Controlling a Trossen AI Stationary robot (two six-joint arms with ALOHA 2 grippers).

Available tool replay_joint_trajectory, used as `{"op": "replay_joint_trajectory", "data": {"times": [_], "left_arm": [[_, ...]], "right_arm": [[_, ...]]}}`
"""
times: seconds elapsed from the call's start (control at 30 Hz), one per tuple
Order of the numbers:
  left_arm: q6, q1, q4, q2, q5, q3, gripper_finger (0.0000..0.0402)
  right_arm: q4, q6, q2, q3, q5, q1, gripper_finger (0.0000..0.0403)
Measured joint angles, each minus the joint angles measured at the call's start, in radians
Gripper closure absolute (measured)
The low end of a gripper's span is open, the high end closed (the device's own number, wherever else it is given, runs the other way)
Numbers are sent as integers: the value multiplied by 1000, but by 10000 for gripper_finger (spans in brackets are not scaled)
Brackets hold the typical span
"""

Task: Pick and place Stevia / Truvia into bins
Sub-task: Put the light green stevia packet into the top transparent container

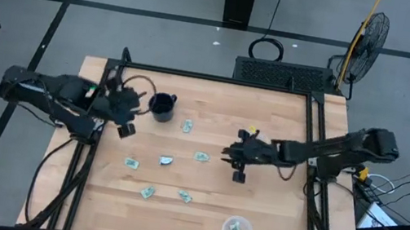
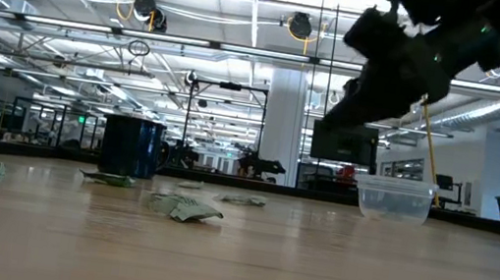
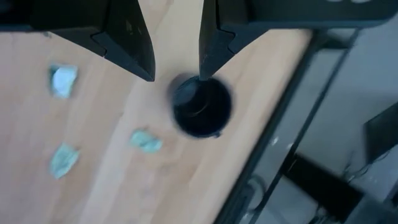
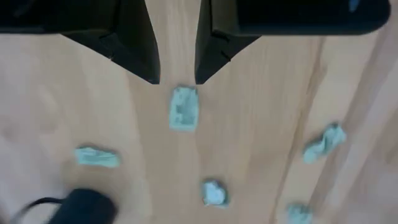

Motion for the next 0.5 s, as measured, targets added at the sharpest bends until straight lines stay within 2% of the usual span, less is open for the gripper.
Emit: {"op": "replay_joint_trajectory", "data": {"times": [0.13,0.27,0.37,0.5], "left_arm": [[-2,-25,304,-102,4,-274,270],[-20,-24,542,-134,10,-462,270],[-22,-23,613,-126,58,-536,270],[-25,-24,647,-123,99,-566,270]], "right_arm": [[118,-71,131,0,-19,-22,300],[259,-73,249,0,-47,-39,292],[340,-71,311,0,-94,-48,282],[380,-71,355,15,-96,-61,267]]}}
